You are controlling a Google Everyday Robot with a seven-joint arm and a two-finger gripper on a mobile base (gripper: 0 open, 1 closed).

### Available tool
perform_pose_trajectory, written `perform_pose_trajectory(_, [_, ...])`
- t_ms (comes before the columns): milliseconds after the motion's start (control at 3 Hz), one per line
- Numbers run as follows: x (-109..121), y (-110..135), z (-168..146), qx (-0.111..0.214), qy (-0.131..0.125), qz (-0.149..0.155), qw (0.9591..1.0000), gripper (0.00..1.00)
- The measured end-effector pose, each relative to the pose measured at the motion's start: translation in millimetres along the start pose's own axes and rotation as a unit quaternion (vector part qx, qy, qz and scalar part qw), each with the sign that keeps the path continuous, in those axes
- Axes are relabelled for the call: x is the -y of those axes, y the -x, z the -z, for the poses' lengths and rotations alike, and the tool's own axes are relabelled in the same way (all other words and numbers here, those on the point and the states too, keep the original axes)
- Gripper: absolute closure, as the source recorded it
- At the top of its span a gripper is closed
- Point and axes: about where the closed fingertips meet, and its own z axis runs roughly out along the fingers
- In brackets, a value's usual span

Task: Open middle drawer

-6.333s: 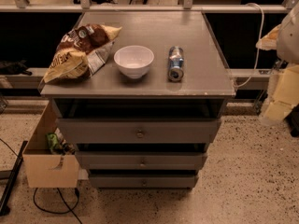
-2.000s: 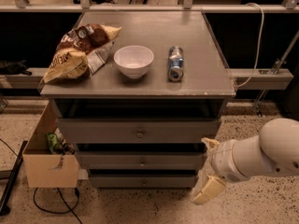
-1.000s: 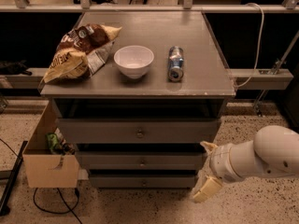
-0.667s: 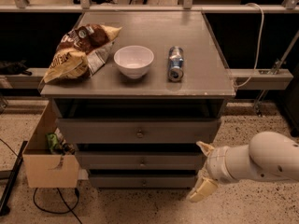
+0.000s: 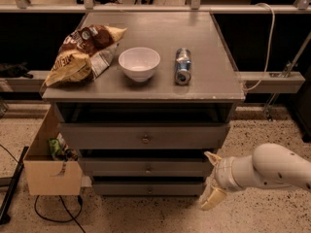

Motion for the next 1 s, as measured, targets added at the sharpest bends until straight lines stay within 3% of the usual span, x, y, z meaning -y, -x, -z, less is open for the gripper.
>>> perform_pose_trajectory(333, [15.4,-16.4,-15.7,-0.028,0.0,0.01,0.9996,0.0])
perform_pose_trajectory(1000, [11.5,-8.3,-37.1,-0.022,0.007,0.029,0.9993,0.0])
